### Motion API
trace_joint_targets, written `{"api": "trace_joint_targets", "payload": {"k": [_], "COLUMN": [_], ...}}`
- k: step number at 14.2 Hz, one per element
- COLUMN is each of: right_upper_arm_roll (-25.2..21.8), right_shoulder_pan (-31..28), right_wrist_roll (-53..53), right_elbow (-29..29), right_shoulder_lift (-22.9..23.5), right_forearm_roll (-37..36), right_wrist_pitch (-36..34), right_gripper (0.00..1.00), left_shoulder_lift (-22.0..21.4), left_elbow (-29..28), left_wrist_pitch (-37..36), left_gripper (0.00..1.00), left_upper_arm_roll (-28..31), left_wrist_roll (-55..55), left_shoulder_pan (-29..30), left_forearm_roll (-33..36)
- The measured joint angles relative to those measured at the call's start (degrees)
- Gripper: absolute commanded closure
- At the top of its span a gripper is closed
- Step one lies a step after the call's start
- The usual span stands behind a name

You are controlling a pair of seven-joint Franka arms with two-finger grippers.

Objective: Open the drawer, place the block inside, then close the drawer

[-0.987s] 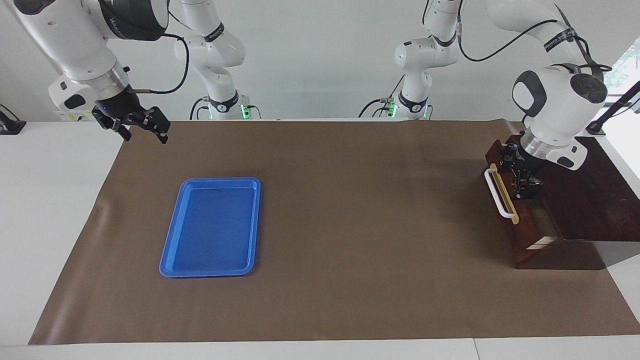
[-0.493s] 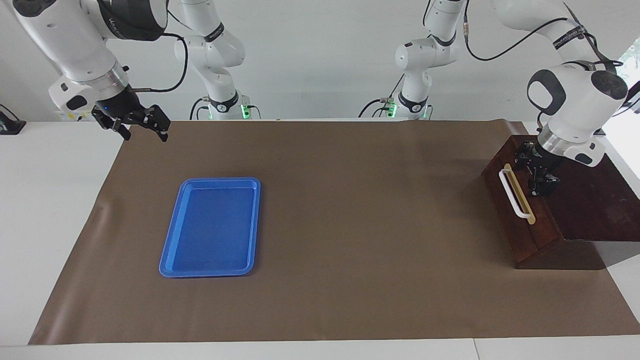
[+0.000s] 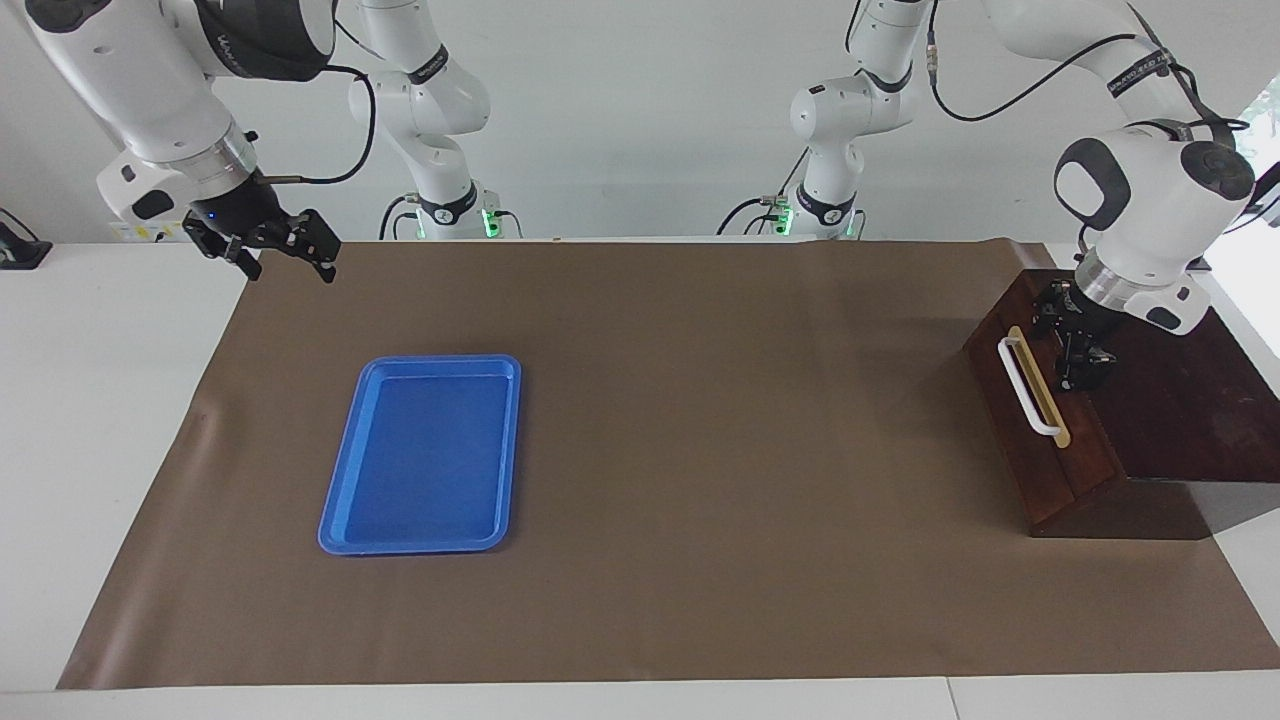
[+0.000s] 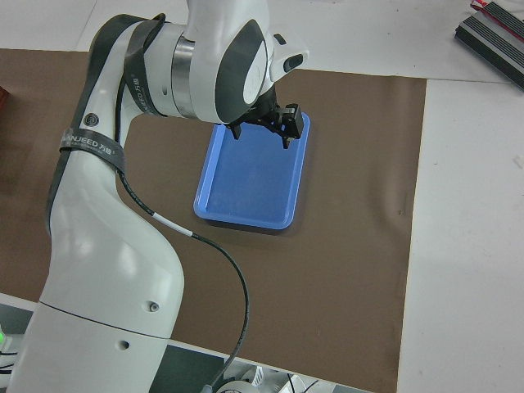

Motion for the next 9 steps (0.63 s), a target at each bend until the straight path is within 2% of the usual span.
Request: {"api": "trace_joint_targets", "payload": {"k": [5,9], "right_upper_arm_roll": [-0.1,-0.1], "right_shoulder_pan": [-0.3,-0.3], "right_wrist_roll": [0.0,0.0], "right_elbow": [0.0,0.0], "right_shoulder_lift": [0.0,0.0], "right_forearm_roll": [0.0,0.0], "right_wrist_pitch": [0.0,0.0], "right_gripper": [0.00,0.00], "left_shoulder_lift": [-5.6,-6.8], "left_elbow": [1.1,3.3], "left_wrist_pitch": [-8.3,-14.6], "left_gripper": [0.00,0.00], "left_upper_arm_roll": [-0.8,-1.0], "left_wrist_roll": [22.0,41.0], "left_shoulder_pan": [-3.7,-6.0], "left_forearm_roll": [-2.0,-2.1]}}
